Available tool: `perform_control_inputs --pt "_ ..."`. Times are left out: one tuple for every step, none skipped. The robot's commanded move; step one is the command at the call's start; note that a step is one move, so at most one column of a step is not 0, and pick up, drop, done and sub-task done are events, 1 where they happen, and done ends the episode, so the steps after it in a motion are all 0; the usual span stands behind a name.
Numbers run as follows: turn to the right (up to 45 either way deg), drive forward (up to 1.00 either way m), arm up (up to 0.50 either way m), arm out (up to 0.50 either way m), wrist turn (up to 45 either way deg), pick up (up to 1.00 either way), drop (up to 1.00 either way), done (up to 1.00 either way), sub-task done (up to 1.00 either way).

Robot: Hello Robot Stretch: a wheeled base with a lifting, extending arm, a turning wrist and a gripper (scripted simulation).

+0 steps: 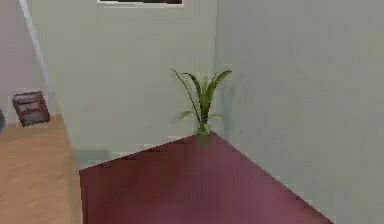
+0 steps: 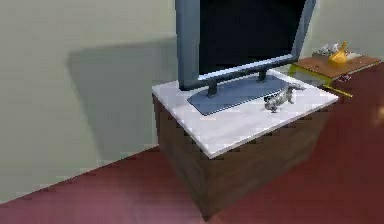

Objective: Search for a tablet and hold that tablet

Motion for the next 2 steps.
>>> perform_control_inputs --pt "45.0 0.0 0.0 0.0 0.0 0.0 0.0 0.0 0.0" --pt "45.0 0.0 0.0 0.0 0.0 0.0 0.0 0.0 0.0"
